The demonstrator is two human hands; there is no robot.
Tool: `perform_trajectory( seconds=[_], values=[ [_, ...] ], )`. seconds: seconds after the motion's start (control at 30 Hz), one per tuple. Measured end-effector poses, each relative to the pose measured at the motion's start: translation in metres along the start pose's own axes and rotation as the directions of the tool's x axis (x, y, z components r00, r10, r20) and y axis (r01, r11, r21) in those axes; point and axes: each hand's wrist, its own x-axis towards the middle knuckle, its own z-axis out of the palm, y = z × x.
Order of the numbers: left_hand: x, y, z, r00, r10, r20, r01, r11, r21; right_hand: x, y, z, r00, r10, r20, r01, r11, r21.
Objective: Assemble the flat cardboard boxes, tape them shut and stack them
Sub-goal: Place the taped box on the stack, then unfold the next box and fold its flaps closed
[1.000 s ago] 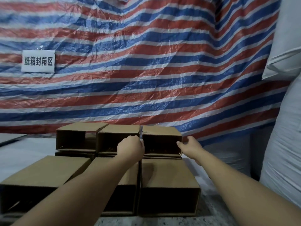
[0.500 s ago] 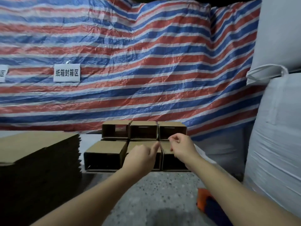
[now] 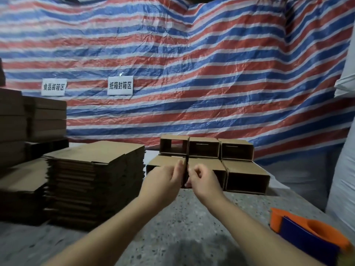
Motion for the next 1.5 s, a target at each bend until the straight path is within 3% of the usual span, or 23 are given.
perform_trajectory(
  seconds=[0.1,0.17,0.27,0.37,0.5,0.63,0.77,0.9,0.97,1.03,1.1,1.23,1.37,1.5],
  values=[
    [0.027,-0.03,-0.029,0.991,0.096,-0.094,-0.072,0.969,0.238,0.034,-0.021,0.018,0.995,-0.103,0.008,0.103,0.995,0.01],
    [0.043,-0.052,-0.048,0.993,0.096,-0.073,-0.058,0.91,0.411,0.063,-0.036,0.031,0.987,-0.156,0.041,0.156,0.988,-0.012],
    [0.054,-0.088,-0.071,0.979,-0.199,0.043,0.129,0.769,0.626,0.099,-0.057,0.057,0.975,-0.152,0.164,0.166,0.983,-0.079],
    [0.057,-0.107,-0.085,0.88,-0.462,0.111,0.253,0.654,0.713,0.125,-0.062,0.082,0.949,-0.152,0.278,0.221,0.946,-0.238],
    [0.049,-0.111,-0.082,0.916,-0.38,0.125,0.178,0.667,0.724,0.146,-0.063,0.117,0.89,-0.142,0.433,0.354,0.814,-0.461],
    [0.043,-0.108,-0.083,0.954,-0.294,0.061,0.166,0.687,0.708,0.156,-0.061,0.14,0.836,-0.138,0.531,0.501,0.588,-0.635],
    [0.033,-0.095,-0.086,0.977,-0.211,0.006,0.16,0.759,0.631,0.165,-0.056,0.148,0.833,-0.135,0.537,0.527,0.488,-0.696],
    [0.027,-0.087,-0.105,0.987,-0.013,-0.158,0.086,0.885,0.458,0.171,-0.053,0.137,0.841,-0.294,0.455,0.539,0.529,-0.655],
    [0.03,-0.085,-0.118,0.925,0.187,-0.33,-0.035,0.908,0.418,0.175,-0.058,0.124,0.85,-0.4,0.344,0.527,0.618,-0.584],
    [0.038,-0.079,-0.133,0.828,0.265,-0.494,-0.089,0.932,0.351,0.179,-0.072,0.104,0.882,-0.392,0.262,0.471,0.762,-0.445],
    [0.05,-0.07,-0.146,0.757,0.213,-0.618,-0.126,0.975,0.182,0.185,-0.089,0.075,0.892,-0.398,0.216,0.449,0.84,-0.306],
    [0.075,-0.035,-0.164,0.667,-0.009,-0.745,-0.155,0.976,-0.15,0.186,-0.118,-0.001,0.832,-0.549,0.078,0.549,0.796,-0.257],
    [0.095,0.005,-0.161,0.716,-0.142,-0.683,-0.146,0.927,-0.345,0.167,-0.128,-0.07,0.841,-0.54,-0.019,0.53,0.832,-0.162],
    [0.11,0.038,-0.139,0.832,-0.241,-0.5,-0.084,0.836,-0.542,0.132,-0.12,-0.12,0.815,-0.49,-0.308,0.484,0.869,-0.101]
  ],
)
